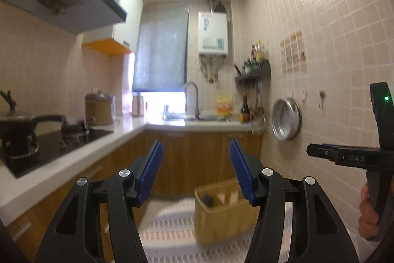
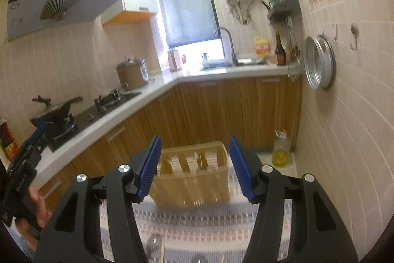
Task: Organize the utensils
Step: 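Move both tools back down to the remaining utensils on the cloth, then grasp a wooden chopstick with the left tool while the right tool grasps chopsticks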
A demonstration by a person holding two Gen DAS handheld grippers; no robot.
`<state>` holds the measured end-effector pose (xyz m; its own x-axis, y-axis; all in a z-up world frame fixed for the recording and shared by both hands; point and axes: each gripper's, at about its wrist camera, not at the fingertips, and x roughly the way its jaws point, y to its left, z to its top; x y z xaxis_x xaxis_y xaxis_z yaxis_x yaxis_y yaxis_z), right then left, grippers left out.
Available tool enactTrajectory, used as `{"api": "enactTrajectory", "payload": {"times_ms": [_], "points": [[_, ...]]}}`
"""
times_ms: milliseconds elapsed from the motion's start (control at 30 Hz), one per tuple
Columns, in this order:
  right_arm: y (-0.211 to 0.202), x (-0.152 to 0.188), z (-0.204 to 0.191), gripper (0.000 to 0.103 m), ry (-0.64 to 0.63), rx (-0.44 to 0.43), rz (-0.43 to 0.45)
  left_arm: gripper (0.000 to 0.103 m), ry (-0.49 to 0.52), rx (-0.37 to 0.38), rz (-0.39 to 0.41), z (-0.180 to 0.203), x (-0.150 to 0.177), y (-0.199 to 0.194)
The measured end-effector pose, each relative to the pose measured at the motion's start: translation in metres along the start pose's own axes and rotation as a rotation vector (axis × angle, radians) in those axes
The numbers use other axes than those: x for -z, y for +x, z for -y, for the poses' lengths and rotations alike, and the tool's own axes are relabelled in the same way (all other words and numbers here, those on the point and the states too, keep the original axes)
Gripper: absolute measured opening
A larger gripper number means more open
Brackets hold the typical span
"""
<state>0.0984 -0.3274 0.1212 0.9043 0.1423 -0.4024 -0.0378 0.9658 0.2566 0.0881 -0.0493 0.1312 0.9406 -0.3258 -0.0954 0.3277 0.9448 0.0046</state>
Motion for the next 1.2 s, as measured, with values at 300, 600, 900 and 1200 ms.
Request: {"api": "enactTrajectory", "payload": {"times_ms": [300,600,900,1200], "points": [[0.028,0.069,0.009,0.051,-0.024,0.024,-0.301,0.055,-0.009,0.045,-0.346,-0.010,0.076,0.005],[0.082,0.139,0.039,0.035,0.024,0.048,-0.656,0.044,-0.095,0.158,-0.856,-0.022,0.177,0.063],[0.101,0.166,0.049,0.017,0.024,0.056,-0.765,0.035,-0.073,0.146,-0.945,-0.014,0.205,0.074],[0.112,0.175,0.045,0.017,-0.020,0.076,-0.807,0.035,-0.060,0.146,-0.942,-0.008,0.204,0.080]]}}
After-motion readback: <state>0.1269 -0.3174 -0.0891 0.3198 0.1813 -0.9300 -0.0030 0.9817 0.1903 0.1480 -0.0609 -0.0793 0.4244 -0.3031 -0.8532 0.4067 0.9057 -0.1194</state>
